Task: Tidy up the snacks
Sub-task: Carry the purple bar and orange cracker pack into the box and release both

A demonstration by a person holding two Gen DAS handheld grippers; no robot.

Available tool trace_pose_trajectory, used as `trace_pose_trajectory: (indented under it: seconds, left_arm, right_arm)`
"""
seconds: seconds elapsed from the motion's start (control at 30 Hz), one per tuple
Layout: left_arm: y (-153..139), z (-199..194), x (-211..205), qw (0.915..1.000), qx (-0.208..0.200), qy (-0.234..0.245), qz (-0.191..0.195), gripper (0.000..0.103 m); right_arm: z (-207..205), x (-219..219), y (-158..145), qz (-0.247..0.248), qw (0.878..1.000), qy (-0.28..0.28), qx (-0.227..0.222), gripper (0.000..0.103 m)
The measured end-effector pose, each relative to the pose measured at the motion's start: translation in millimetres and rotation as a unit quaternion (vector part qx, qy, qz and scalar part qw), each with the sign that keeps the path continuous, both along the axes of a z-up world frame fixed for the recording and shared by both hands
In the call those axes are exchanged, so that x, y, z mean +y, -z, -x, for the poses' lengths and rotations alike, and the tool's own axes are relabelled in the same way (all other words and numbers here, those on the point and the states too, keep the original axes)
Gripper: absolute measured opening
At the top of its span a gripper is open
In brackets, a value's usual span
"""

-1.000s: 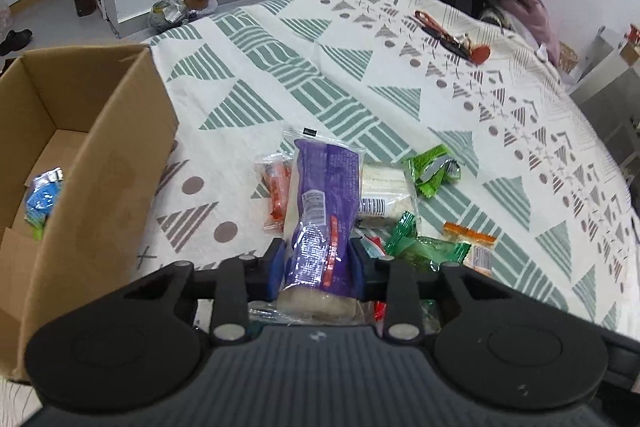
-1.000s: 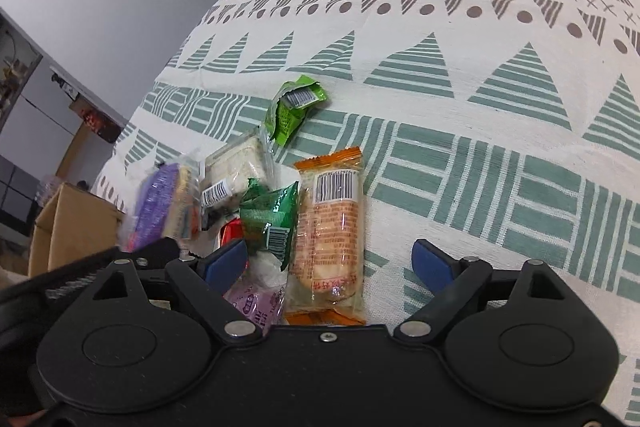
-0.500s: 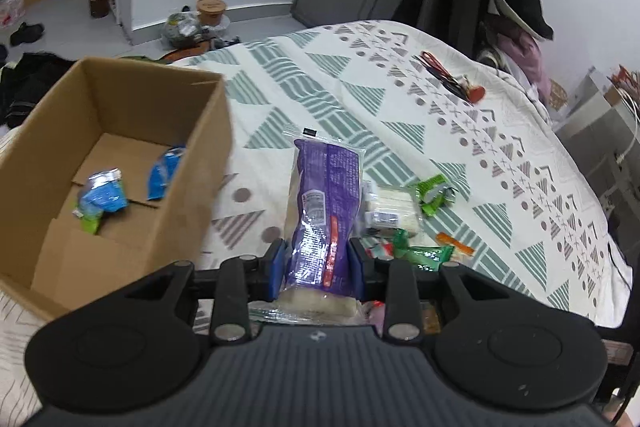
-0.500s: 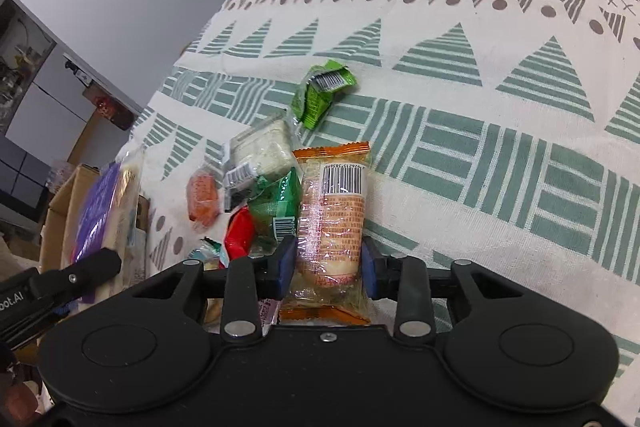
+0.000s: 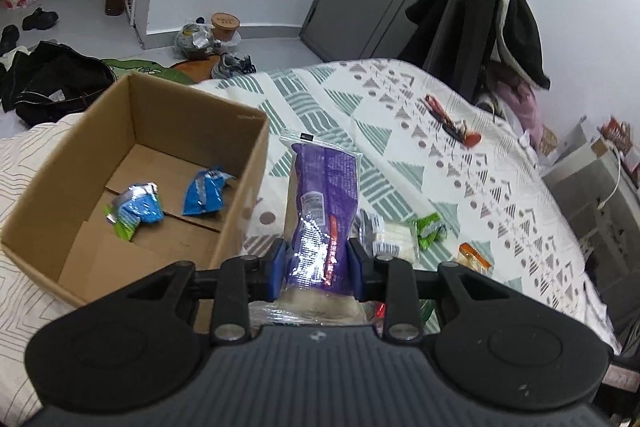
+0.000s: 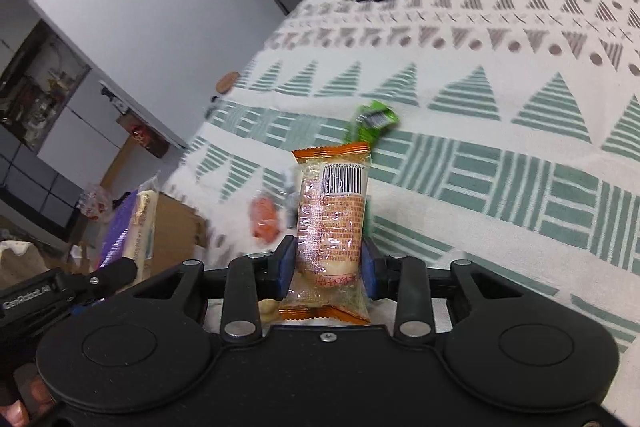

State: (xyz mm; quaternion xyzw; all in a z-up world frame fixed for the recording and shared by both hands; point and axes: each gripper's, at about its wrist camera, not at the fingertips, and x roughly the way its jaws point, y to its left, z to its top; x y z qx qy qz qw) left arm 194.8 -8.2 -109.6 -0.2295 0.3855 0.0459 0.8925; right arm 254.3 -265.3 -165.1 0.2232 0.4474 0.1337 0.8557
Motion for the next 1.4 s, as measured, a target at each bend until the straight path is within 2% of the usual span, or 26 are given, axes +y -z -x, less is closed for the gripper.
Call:
trace_pose_trajectory:
  seconds: [0.27,0.37,0.8,1.17,1.4]
  left_arm:
    - [-16.9,15.2,32.8,0.9993,-0.019,-0.030,0.012,0.031]
    - [-20.4,17.5,41.3,0.9991,-0.018,-0.040,0.002,0.031]
    - [-28.8,31.5,93.7,0.9961,-0.026,-0.082,0.021,0.031]
    - [-13.6,35.7,124.5,0.9944,0.002,-0.101,0.032,0.031]
    - [-6.6,37.9,139.1,0.9901,0.021,-0.137,0.023,0.034]
  right_arm:
    - [9.9,27.9,-28.5,-0.006,1.000,-0.011,-0.017,0.033]
    - [14.2,40.7,-35.9,-0.014,1.000,-0.017,-0.022,0.033]
    - [20.2,97.0,-69.3,-0.029,0.997,-0.053,-0.046,0.033]
    - [15.9,150.1,-66.7,-0.030,0.995,-0.084,-0.043,0.033]
    - [11.6,180.3,-61.8,-0.033,0.994,-0.103,-0.036,0.033]
